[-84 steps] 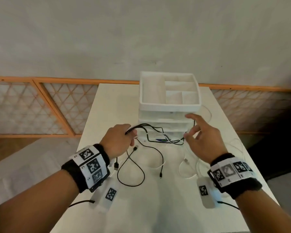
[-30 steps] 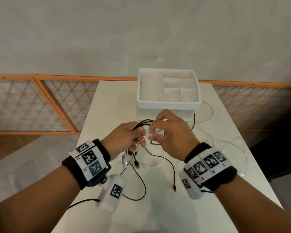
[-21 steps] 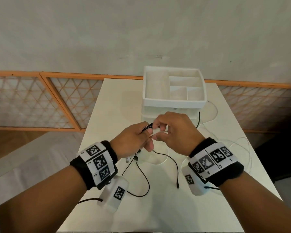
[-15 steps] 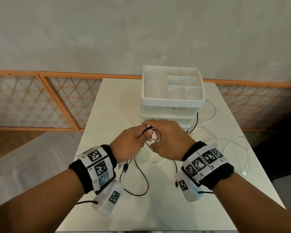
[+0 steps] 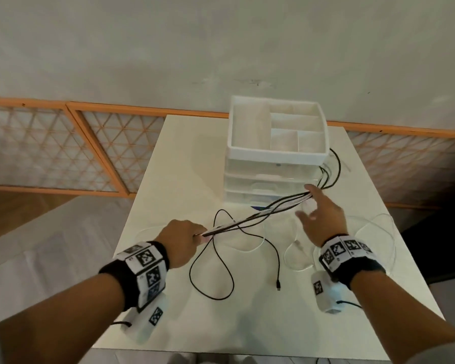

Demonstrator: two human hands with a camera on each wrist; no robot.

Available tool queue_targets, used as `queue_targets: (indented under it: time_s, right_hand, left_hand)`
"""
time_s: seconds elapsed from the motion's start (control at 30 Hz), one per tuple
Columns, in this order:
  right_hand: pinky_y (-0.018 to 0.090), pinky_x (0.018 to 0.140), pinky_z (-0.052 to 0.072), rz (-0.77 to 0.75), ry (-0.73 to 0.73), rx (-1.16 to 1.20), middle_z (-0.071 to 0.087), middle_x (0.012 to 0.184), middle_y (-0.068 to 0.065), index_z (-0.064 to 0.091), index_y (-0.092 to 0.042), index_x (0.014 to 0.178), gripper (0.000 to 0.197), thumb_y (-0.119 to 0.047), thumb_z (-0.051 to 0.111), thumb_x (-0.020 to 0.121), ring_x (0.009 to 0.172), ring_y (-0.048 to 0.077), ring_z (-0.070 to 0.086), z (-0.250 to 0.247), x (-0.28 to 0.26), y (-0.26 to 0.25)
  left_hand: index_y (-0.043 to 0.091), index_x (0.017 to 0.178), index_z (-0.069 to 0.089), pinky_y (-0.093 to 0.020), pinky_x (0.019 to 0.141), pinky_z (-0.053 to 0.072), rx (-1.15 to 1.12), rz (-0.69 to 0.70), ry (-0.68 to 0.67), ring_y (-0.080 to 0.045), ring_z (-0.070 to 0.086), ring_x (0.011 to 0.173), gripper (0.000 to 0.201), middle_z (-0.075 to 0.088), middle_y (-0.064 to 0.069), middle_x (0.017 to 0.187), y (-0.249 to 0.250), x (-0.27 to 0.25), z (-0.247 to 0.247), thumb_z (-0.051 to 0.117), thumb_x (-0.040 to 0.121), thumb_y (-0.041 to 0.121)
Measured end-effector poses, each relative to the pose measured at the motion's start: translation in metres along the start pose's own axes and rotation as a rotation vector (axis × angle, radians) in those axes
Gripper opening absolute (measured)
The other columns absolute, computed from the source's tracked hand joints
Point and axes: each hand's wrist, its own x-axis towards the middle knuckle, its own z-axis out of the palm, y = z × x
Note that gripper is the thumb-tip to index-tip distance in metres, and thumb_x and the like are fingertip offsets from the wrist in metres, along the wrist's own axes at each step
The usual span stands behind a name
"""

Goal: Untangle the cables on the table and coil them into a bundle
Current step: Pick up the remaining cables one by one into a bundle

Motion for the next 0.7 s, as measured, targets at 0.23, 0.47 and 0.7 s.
queue_targets:
  time_s: [0.23, 0.47, 0.7]
  right_hand:
    - [0.033, 0.101, 0.041, -0.307, -0.536, -0.223, 0.050, 0.128, -0.009, 0.048, -0.046, 0.135, 0.049, -0.023, 0.053, 0.092, 0.118, 0.019, 0.057, 0.082, -0.085, -0.030]
    - [0.033, 0.079, 0.052, -0.311, -0.685, -0.319, 0.051, 0.110, -0.003, 0.055, -0.026, 0.104, 0.027, -0.008, 0.057, 0.083, 0.092, 0.025, 0.062, 0.121, -0.096, -0.038]
    - [0.034, 0.067, 0.049, -0.506, -0.326, 0.072, 0.054, 0.105, -0.014, 0.052, -0.028, 0.093, 0.016, -0.013, 0.056, 0.091, 0.070, 0.018, 0.056, 0.087, -0.080, -0.053]
  left_hand:
    - [0.016, 0.078, 0.056, -0.033, 0.058, 0.034, -0.223, -0.085, 0.074, -0.021, 0.044, 0.063, 0.026, 0.050, -0.001, 0.067, -0.003, 0.004, 0.006, 0.047, 0.101, 0.026]
    - [0.013, 0.084, 0.069, -0.025, 0.056, 0.034, -0.203, -0.093, 0.081, -0.016, 0.049, 0.062, 0.033, 0.051, 0.004, 0.063, 0.005, 0.005, 0.002, 0.049, 0.099, 0.035]
    - [0.019, 0.094, 0.068, -0.023, 0.060, 0.036, -0.336, 0.046, 0.126, 0.000, 0.053, 0.061, 0.031, 0.069, 0.013, 0.074, 0.004, 0.004, 0.010, 0.042, 0.103, 0.033]
